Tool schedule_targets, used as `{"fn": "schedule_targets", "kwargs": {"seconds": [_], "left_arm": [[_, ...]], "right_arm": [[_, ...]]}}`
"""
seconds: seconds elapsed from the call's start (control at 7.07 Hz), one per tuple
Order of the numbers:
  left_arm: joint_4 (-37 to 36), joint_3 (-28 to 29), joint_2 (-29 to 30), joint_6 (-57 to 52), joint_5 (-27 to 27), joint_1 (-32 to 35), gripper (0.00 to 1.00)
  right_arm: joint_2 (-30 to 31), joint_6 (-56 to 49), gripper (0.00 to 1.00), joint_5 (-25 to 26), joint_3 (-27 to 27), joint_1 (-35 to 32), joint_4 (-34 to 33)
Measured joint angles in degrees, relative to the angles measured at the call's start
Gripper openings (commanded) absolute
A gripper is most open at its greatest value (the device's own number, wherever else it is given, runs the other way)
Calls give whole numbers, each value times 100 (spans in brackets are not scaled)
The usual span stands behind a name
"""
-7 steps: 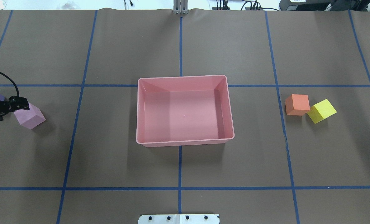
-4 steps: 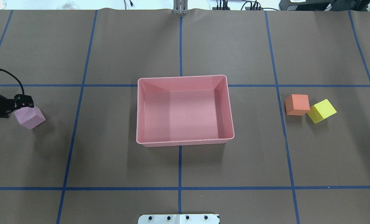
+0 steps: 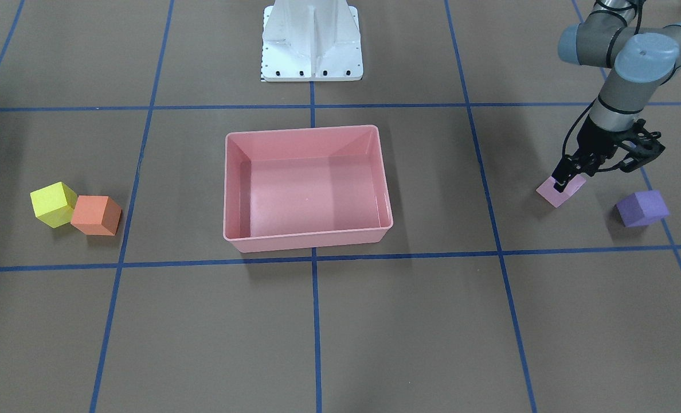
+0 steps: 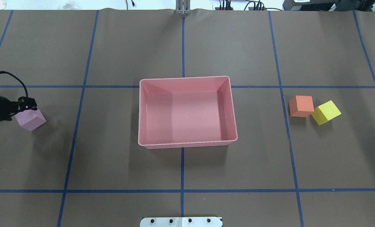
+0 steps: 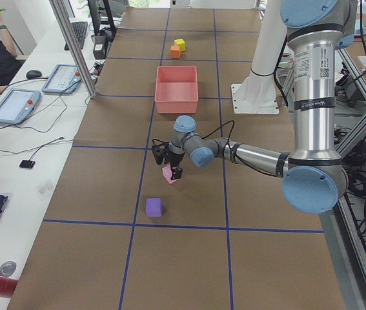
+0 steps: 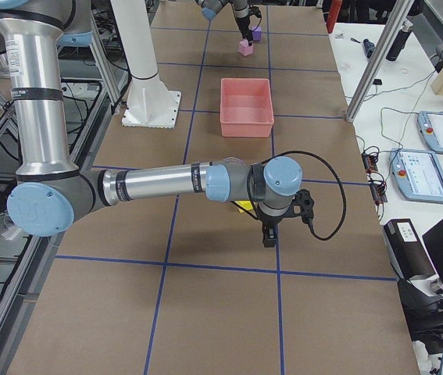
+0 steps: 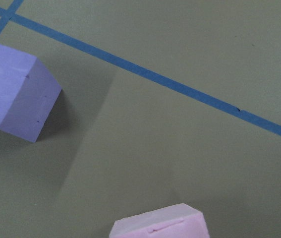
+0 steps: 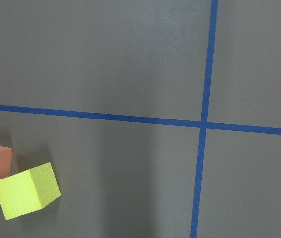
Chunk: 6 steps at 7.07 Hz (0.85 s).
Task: Place blocks into pink bin with both arms
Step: 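Lower the left gripper onto the light pink cube and grasp it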
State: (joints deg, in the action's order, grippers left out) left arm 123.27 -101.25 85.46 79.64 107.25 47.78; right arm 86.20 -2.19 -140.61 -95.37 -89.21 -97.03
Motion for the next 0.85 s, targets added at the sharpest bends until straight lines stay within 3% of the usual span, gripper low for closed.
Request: {"fn": "schedule_targets", "kwargs": {"seconds": [0.14, 0.28, 0.42, 0.57, 0.85], "left_arm": [[-1, 66, 67, 95, -42, -88, 100], [4, 159, 108, 144, -140, -180, 85], [9, 236, 138, 163, -224, -254, 14], [14, 259, 159, 209, -259, -282, 0], [-3, 148, 143, 331, -244, -270, 0]], "right_arm": [[2, 1, 100, -1, 0, 0, 0], [2, 7, 100, -1, 0, 0, -2], [2, 15, 100, -10, 0, 0, -8], [2, 21, 100, -30, 1, 0, -13], [1, 27, 100, -88, 1, 0, -17]]}}
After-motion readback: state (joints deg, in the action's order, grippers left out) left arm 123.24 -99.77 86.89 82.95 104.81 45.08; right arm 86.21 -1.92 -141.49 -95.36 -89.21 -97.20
